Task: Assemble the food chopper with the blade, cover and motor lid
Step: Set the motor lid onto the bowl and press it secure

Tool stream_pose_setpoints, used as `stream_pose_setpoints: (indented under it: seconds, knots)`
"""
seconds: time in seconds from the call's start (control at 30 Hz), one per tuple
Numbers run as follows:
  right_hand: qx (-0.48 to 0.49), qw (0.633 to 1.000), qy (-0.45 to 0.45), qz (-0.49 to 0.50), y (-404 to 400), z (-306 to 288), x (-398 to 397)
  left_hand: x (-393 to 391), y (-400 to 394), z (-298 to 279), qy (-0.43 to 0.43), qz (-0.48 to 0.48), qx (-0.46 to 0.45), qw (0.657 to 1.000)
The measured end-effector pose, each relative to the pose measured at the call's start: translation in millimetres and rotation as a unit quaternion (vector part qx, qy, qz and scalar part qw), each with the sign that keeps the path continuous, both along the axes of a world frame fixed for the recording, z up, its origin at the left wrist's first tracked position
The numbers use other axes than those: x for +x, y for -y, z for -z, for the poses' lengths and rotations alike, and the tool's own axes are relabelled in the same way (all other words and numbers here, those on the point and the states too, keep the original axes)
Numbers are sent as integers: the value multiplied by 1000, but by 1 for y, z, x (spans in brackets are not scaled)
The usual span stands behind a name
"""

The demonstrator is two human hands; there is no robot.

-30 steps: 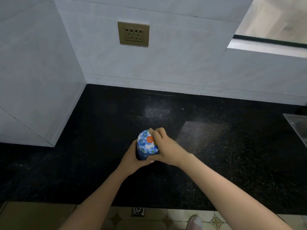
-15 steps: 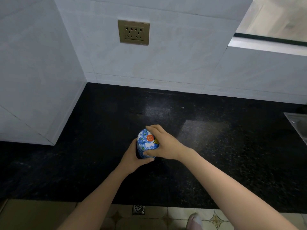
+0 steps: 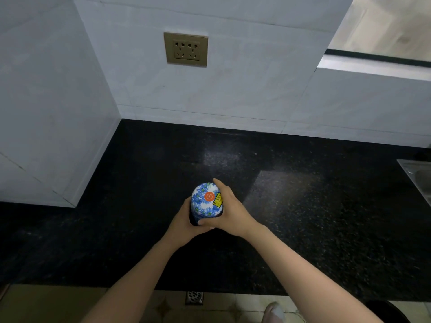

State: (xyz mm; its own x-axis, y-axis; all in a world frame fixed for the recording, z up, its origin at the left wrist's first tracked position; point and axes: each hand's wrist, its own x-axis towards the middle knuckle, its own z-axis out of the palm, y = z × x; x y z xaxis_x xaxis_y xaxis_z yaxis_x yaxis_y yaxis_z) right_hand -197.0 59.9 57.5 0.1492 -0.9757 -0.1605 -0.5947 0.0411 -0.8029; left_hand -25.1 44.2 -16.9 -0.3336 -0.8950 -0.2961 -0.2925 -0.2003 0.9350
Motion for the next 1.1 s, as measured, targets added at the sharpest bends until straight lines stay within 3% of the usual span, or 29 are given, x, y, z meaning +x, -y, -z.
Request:
stream_pose_setpoints:
  seconds: [0.3, 0.73, 0.97, 1.1]
  knots:
    - [-34, 998, 20, 58, -6, 9, 10, -2, -2, 2, 8, -18, -14, 1000]
    - [-27, 999, 11, 26, 2, 6, 1, -7, 5, -6, 14, -8, -25, 1000]
    - [-26, 993, 57, 100, 34, -16, -20, -30, 48, -29, 36, 17, -76, 996]
    - [-31, 990, 75, 114, 55, -23, -33, -35, 94, 4, 67, 20, -66, 995]
